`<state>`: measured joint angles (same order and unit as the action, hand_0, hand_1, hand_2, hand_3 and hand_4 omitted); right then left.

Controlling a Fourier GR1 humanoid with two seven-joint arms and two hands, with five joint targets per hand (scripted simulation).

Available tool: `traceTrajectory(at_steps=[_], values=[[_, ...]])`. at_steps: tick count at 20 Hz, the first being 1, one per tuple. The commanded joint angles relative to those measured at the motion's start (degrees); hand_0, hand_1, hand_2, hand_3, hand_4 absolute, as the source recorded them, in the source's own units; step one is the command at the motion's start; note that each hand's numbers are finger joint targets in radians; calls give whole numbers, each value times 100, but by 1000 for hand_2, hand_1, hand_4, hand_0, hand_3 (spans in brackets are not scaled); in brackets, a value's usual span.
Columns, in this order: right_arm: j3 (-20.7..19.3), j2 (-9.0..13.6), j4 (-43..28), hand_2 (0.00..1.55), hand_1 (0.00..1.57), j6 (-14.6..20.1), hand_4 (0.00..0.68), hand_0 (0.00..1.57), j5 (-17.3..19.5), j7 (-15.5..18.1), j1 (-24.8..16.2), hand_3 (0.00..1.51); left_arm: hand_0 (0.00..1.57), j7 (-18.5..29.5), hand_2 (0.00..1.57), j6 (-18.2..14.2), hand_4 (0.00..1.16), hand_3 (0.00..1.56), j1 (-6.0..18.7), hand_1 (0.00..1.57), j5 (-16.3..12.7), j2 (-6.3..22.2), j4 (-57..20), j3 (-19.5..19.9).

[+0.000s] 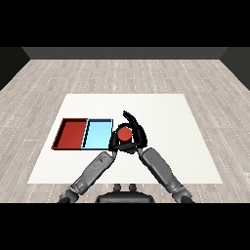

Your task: Pick the red can and put it in the red box

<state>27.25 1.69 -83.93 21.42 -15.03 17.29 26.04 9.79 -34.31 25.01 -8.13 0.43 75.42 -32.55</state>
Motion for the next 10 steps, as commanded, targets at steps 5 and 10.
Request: traceTrajectory(at_steps=[5, 10], values=[[-590, 361, -832, 0, 0, -66, 0, 0, 330, -158, -384, 0, 1571, 318, 1571, 577, 1144, 1485, -580, 1571, 20, 65, 18, 325], [-1173, 551, -1749, 0, 0, 114, 0, 0, 275, -685, -121, 0, 1571, 125, 1571, 547, 1118, 1478, -409, 1571, 0, 105, -96, 636]])
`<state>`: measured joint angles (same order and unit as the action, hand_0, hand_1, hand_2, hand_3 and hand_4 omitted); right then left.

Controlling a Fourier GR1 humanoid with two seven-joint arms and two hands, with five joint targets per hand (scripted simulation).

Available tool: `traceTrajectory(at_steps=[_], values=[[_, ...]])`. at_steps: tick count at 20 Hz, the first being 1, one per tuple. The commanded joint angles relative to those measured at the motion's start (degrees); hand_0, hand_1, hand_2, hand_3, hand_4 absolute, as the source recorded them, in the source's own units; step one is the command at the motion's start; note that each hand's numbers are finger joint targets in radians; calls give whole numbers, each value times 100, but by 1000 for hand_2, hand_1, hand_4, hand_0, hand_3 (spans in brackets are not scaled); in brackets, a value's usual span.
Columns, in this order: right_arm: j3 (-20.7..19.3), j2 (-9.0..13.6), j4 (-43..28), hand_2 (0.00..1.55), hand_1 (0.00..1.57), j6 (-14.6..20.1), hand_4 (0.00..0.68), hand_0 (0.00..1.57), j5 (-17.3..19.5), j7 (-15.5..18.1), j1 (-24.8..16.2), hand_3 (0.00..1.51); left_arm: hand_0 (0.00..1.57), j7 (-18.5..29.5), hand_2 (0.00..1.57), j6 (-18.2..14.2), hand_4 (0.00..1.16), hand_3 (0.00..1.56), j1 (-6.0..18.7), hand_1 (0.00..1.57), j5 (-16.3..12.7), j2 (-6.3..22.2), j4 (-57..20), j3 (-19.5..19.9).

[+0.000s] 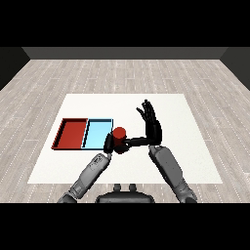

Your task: Pick the red can and put it in the red box

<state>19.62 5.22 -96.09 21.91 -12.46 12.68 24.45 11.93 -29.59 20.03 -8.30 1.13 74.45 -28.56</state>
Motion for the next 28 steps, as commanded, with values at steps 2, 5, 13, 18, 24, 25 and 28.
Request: traceTrajectory(at_steps=[2, 5, 13, 18, 24, 25, 28], values=[[-598, 379, -660, 0, 0, 168, 0, 0, 193, -690, 189, 0, 1571, -17, 1554, -102, 1117, 1453, 51, 1571, 146, -105, -8, 178], [-804, 569, -1176, 0, 0, -160, 0, 0, -70, -291, -777, 0, 1571, -27, 1571, 172, 1131, 1465, -438, 1571, 205, 425, 550, 327], [-1495, 539, -63, 0, 0, -801, 0, 0, -469, 490, -1244, 0, 1571, -756, 1561, 339, 1111, 1461, 22, 1571, 476, 1177, 1025, 1047], [-1570, 701, 281, 0, 0, -1072, 0, 0, -333, 860, -2100, 0, 1571, -1032, 1556, 373, 1118, 1417, -3, 1571, 585, 1617, 1045, 1444], [-1690, 826, 732, 0, 0, -1576, 0, 0, -398, 1190, -2485, 0, 1571, -1546, 1533, 347, 1124, 1402, 401, 1571, 1190, 2085, 477, 1694], [-1730, 726, 833, 0, 0, -1496, 0, 0, -422, 1135, -2343, 0, 1424, -1172, 1452, 297, 1112, 1388, 715, 1424, 1279, 1808, -288, 1751], [-1687, 622, 589, 0, 0, -1303, 0, 0, -398, 971, -2453, 0, 1535, -1081, 1342, 644, 1104, 1445, 1042, 1535, 1166, 2233, -1245, 2184]])
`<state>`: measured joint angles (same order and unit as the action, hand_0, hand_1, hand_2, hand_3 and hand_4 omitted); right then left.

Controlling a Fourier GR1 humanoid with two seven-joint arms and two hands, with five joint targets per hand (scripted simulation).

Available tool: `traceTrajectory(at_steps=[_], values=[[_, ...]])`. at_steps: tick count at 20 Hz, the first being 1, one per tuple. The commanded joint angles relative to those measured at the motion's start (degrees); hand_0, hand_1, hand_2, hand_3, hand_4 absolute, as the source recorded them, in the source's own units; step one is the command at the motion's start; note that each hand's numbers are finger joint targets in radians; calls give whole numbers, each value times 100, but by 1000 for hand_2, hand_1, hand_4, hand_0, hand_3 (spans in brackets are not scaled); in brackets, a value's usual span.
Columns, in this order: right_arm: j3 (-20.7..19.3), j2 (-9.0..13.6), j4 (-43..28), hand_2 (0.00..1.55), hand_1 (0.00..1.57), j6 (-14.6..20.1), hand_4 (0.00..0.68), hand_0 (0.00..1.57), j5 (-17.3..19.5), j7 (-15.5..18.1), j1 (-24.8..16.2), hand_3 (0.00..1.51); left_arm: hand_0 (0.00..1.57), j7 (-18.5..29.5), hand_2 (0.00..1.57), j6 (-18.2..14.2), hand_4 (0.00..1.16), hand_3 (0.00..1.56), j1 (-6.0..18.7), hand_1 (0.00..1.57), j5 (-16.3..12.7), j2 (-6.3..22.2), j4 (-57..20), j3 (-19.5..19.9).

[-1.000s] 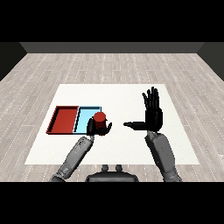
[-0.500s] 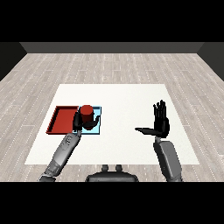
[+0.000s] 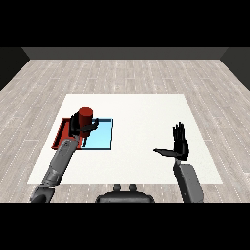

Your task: Pick the red can and put it in the red box

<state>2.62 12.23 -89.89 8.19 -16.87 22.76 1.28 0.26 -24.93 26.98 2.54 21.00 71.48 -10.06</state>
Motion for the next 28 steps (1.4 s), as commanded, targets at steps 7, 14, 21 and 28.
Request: traceTrajectory(at_steps=[7, 14, 21, 28], values=[[-252, 152, 547, 0, 0, -335, 0, 0, 16, 322, 245, 0, 1571, 635, 1571, 396, 1087, 1490, 455, 1571, -50, 637, -2939, 1047], [-225, 133, 333, 0, 0, -167, 0, 0, 201, 334, 341, 0, 1395, 784, 1435, -104, 1046, 1432, 1024, 1395, 397, 468, -5115, 1127], [-116, -59, 253, 0, 0, -106, 0, 0, 391, 743, 167, 0, 849, 515, 797, -140, 706, 0, 1458, 849, 518, 443, -6373, 1231], [-41, -183, 44, 0, 0, -205, 0, 0, 324, 812, 24, 0, 0, 687, 0, 667, 654, 0, 1403, 0, 806, 546, -6771, 985]])
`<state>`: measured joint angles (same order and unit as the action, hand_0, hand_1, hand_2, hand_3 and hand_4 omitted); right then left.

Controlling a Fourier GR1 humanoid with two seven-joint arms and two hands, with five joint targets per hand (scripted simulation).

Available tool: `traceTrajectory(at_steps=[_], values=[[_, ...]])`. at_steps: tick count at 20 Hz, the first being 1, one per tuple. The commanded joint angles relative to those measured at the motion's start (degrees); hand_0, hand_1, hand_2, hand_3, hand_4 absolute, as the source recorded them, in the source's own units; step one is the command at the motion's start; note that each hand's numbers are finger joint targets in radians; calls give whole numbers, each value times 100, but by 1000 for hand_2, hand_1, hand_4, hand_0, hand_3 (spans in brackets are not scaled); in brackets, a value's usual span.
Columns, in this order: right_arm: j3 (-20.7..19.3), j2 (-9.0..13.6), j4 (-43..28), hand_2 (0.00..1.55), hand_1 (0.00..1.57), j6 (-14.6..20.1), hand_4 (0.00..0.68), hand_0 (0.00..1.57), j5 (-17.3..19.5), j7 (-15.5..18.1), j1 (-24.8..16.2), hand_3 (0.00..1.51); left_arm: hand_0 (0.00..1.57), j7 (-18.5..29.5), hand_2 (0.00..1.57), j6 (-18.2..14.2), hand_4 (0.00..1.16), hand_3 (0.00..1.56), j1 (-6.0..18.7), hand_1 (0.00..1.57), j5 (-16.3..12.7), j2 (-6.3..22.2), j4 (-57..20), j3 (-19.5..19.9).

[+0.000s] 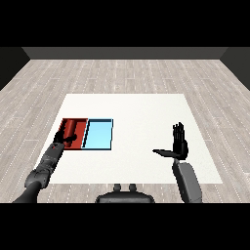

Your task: Pick the red can and put it in the red box

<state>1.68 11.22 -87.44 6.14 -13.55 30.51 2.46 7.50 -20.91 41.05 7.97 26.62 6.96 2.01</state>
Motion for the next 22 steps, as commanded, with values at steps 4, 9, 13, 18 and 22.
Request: traceTrajectory(at_steps=[4, 9, 13, 18, 22], values=[[14, 30, -151, 0, 0, -176, 0, 0, -18, 123, -199, 0, 0, -670, 0, 342, 0, 0, 409, 0, 612, 47, -560, -528], [-164, 119, -189, 0, 0, -415, 0, 0, -195, 236, -271, 0, 0, -914, 0, 193, 0, 0, 377, 0, 395, 6, -528, -295], [-50, 112, -411, 0, 0, -224, 0, 0, -96, -188, 72, 0, 0, 269, 0, -555, 0, 0, 107, 0, -317, -42, 118, 430], [159, -118, -378, 0, 0, -345, 0, 0, -69, 194, -317, 0, 0, 2130, 0, -27, 0, 0, 165, 0, -1394, -291, 1360, 1440], [46, 15, -352, 0, 0, -373, 0, 0, -118, 25, -144, 0, 0, 3028, 0, 827, 0, 0, 108, 0, -1711, -664, 2226, 1509]])
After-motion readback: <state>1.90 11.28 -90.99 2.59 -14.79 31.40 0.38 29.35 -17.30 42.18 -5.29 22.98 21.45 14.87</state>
